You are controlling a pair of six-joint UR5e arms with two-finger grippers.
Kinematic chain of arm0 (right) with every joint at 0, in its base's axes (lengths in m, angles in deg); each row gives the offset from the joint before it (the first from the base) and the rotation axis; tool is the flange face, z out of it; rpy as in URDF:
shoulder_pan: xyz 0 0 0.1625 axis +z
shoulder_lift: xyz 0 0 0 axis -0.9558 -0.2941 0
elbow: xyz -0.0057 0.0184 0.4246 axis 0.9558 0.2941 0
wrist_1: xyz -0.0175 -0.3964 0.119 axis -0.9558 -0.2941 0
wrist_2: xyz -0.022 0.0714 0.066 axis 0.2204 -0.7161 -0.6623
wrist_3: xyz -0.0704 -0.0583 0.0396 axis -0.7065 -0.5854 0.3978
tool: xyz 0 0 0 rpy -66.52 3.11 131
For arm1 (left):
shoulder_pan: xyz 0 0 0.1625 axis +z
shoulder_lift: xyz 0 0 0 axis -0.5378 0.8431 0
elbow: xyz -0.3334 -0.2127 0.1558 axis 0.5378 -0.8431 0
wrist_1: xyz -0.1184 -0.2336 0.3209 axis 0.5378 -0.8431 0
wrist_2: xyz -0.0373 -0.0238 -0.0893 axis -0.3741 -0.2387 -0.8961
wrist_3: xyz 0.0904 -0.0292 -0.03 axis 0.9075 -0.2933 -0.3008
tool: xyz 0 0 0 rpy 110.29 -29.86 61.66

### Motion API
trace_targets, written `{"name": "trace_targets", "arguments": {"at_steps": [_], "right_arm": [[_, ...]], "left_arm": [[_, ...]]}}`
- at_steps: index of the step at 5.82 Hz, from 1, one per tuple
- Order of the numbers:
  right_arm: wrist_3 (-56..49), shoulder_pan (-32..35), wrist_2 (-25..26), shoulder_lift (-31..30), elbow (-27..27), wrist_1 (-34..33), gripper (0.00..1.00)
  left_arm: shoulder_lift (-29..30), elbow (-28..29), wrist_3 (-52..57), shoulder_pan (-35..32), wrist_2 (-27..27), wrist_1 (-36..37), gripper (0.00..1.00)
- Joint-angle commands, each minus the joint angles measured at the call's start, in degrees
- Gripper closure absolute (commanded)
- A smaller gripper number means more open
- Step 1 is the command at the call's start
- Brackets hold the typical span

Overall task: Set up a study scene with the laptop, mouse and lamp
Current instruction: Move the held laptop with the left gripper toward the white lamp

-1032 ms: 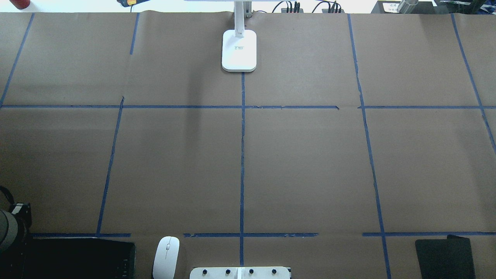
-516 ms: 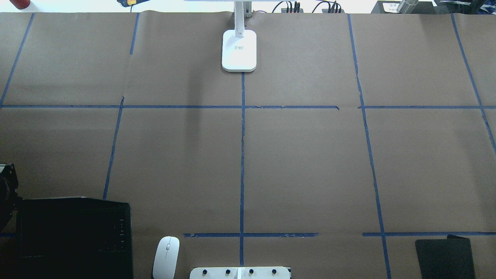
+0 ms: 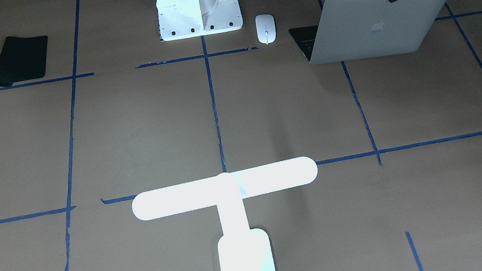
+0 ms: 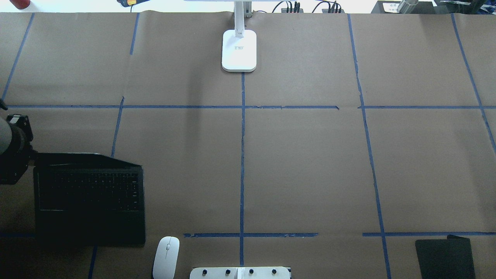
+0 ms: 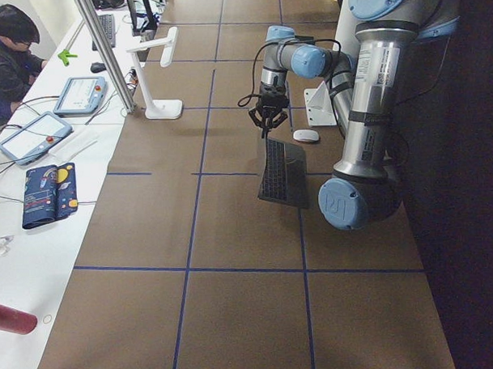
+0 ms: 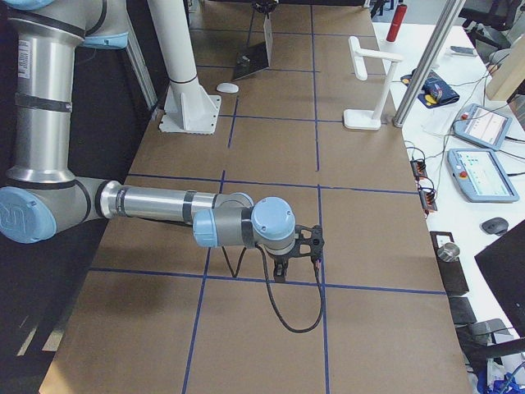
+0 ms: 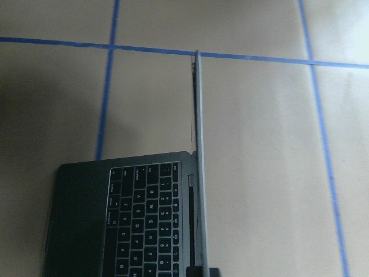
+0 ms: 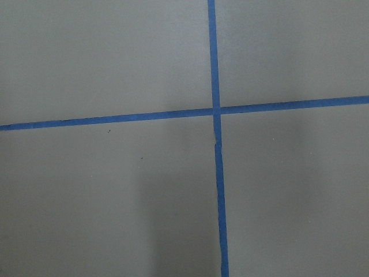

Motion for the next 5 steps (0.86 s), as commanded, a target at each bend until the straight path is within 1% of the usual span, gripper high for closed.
{"name": "trace_targets", "arguments": {"at_steps": [1, 3, 5], "right_arm": [[0.00, 0.03, -0.19, -0.59, -0.04, 0.23, 0.00], [0.09, 0.03, -0.19, -0.68, 0.05, 0.14, 0.00], [0.17, 0.03, -0.19, -0.68, 0.22, 0.06, 0.00]], "left_arm": [[7.76, 8.06, 0.56, -2.89, 0.08, 0.31, 1.00], [17.49, 17.45, 0.56, -3.25, 0.17, 0.32, 1.00], [29.88, 28.25, 0.04, -3.07, -0.18, 0.66, 1.00]]}}
